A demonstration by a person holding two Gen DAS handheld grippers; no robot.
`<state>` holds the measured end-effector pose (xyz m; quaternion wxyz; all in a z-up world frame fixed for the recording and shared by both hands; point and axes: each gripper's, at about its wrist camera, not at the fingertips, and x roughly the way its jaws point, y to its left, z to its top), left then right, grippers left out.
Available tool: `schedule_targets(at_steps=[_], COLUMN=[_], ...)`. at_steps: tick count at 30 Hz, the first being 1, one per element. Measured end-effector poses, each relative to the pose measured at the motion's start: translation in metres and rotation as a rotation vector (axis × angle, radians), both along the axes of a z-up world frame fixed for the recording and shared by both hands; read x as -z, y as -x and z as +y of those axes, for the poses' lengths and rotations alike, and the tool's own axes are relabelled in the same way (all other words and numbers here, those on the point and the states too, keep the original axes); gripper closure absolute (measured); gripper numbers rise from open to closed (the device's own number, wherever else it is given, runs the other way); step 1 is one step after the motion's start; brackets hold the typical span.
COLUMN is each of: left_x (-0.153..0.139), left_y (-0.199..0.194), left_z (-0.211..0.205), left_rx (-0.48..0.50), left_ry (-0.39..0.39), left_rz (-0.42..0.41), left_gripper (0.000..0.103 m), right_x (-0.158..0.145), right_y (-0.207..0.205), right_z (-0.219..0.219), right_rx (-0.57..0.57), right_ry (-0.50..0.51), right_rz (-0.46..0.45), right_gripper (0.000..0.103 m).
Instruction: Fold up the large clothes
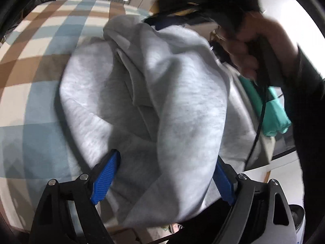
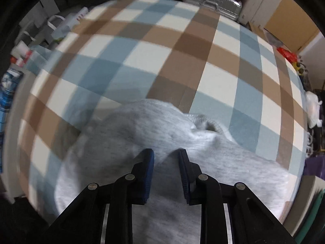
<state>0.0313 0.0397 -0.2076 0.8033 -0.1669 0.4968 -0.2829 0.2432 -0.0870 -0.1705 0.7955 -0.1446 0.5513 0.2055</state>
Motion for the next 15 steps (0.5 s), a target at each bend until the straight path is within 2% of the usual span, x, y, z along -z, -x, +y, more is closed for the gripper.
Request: schedule_targets(at_steps=[1,4,5,7,9,11,13,15], left_x=[-0.007,-0.042,-0.055,-0.073,-0.083,-0.072,-0.044,-0.007], left_y=[0.004,0.014,0.017,0.022,0.023,0.021,0.009,-0.010], left_z=[0.005,0.023,0.025,0.021,-0.005,-0.037,-0.054,-0.059], left_rx=[-0.008,-0.050,-0.039,0.042,0.155,0.242,0.229,0.200], left_ry=[0.016,0.066,0.101,0.163,0.211,0.175,0.094,0.024], left_rz=[-0.027,-0.187,-0.239,-0.282,-0.271,-0.221,-0.166,-0.048], left_gripper=[0.020,0.020,0.020,0.020,0.020,0.020,0.020,0.020], right_x=[-0.012,-0.050,-0.054,-0.061,-0.053,-0.044,-0.017,0.012], right_y=[0.005,0.037,0.044,0.077,0.097,0.117,0.135,0.139], right_z=[-0.012,-0.065,-0.076,-0.108,-0.128,-0.131,-0.143,-0.158], right_rx=[0.004,0.019,0.016,-0.013,-0.015,-0.027,-0.007,0.038], right_ry=[-0.043,-0.127,-0.141,-0.223,-0.270,-0.329,-0.325,-0.369], right_rz=[-0.011,-0.050,-0.042,0.019,0.111,0.177,0.260,0.338], right_gripper=[0.082,0.078,0.077,0.077,0.076,0.076,0.074,0.072])
